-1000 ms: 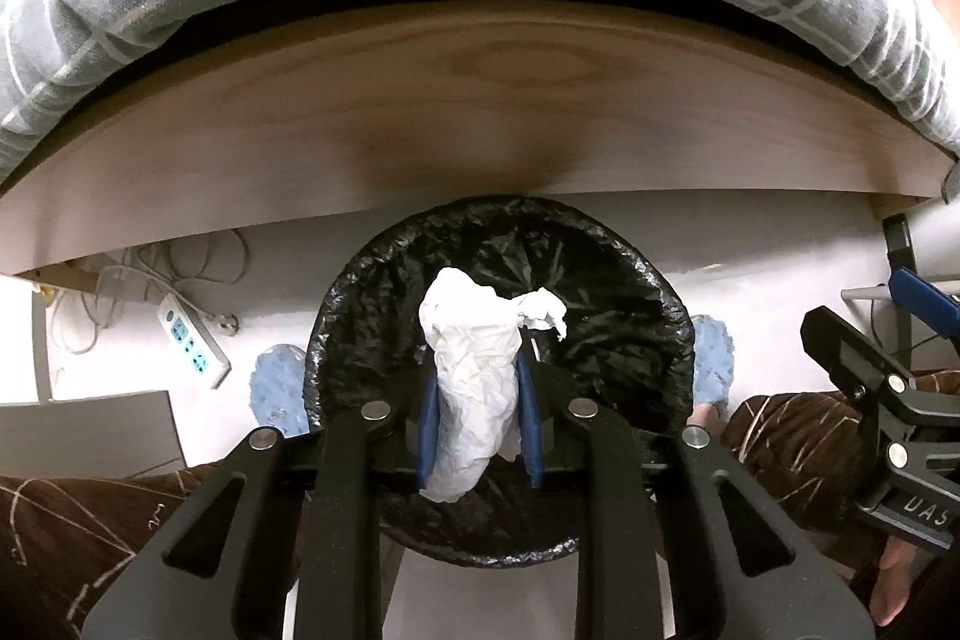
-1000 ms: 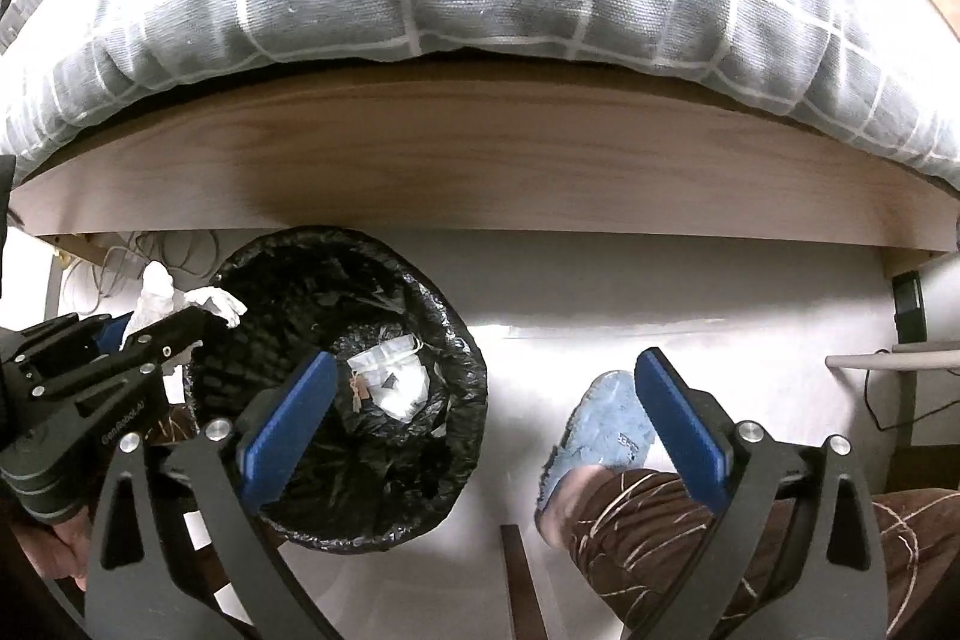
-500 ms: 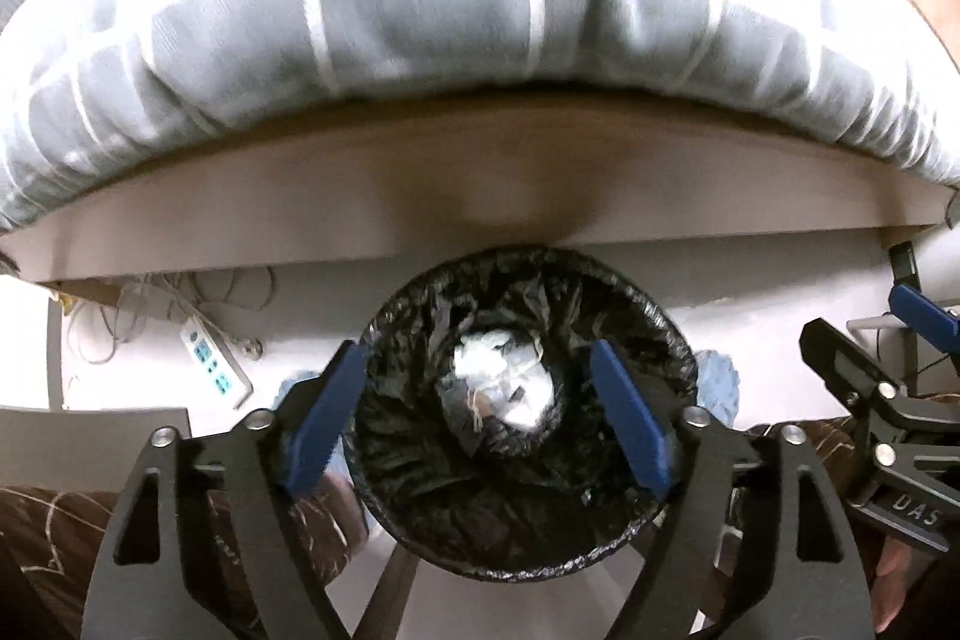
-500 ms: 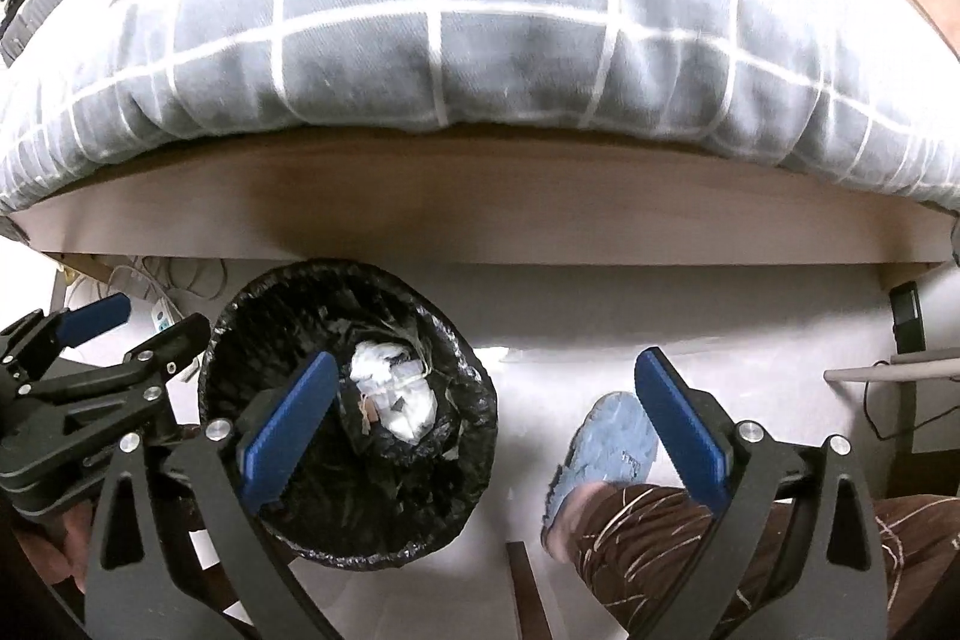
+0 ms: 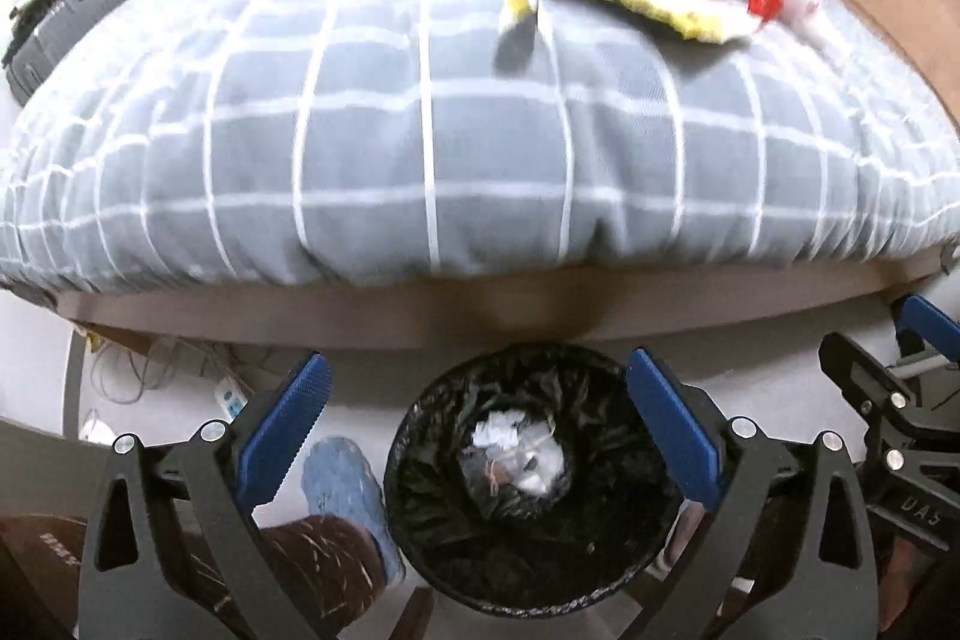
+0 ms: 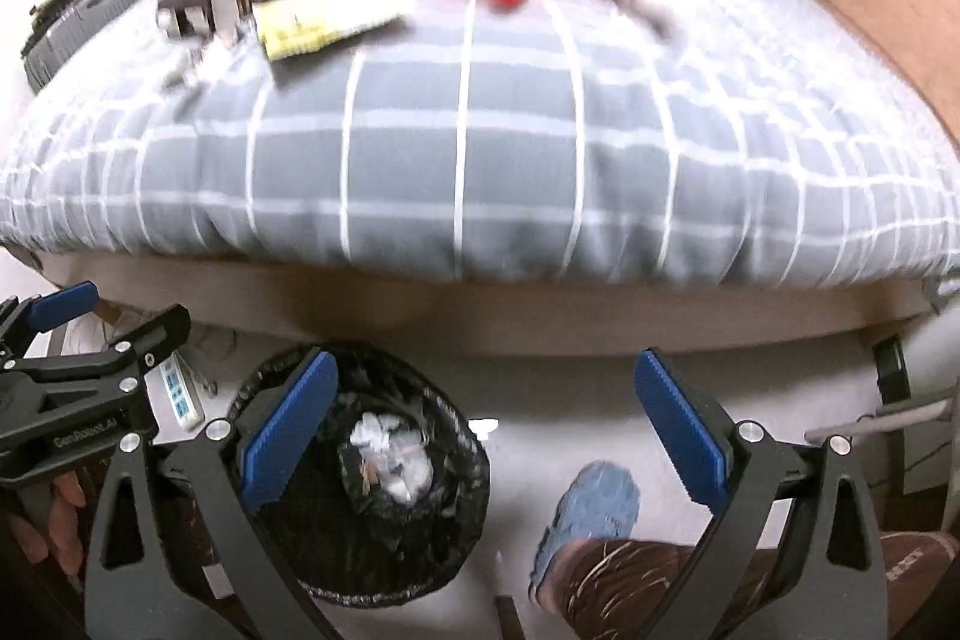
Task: Collect trash
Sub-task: 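Raise both tools back toward the remaining items on the bed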
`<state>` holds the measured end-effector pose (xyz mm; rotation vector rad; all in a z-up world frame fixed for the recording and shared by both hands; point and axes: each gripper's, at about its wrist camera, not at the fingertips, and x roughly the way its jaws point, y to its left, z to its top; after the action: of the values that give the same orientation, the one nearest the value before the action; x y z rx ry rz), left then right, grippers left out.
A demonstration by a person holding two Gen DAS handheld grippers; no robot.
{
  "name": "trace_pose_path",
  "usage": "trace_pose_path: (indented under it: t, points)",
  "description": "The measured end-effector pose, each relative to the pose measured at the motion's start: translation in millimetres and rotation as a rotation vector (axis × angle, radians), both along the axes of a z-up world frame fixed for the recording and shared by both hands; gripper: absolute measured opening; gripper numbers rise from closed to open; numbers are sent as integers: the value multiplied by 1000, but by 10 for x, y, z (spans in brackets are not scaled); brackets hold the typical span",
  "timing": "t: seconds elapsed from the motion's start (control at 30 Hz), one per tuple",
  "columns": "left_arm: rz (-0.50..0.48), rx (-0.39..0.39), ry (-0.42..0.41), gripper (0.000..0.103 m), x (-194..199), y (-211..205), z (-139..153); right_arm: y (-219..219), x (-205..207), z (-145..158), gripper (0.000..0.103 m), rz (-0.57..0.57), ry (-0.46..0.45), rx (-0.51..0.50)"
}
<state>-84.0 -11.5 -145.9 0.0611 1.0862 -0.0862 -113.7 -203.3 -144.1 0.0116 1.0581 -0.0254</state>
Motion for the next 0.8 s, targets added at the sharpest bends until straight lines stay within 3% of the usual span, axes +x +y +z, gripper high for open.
trace_pose_path:
  t: [0.2, 0.4, 0.8]
  points:
    - [-21, -16, -92, 97, -2, -34, 343, -84, 40, 306, 95, -14, -82, 4]
    - [-29, -10, -141, 97, 59, -57, 494, -136, 103, 505, 95, -6, -149, -24]
    - [2, -38, -162, 97, 310, -49, 640, -298, 378, 700, 95, -17, -221, -40]
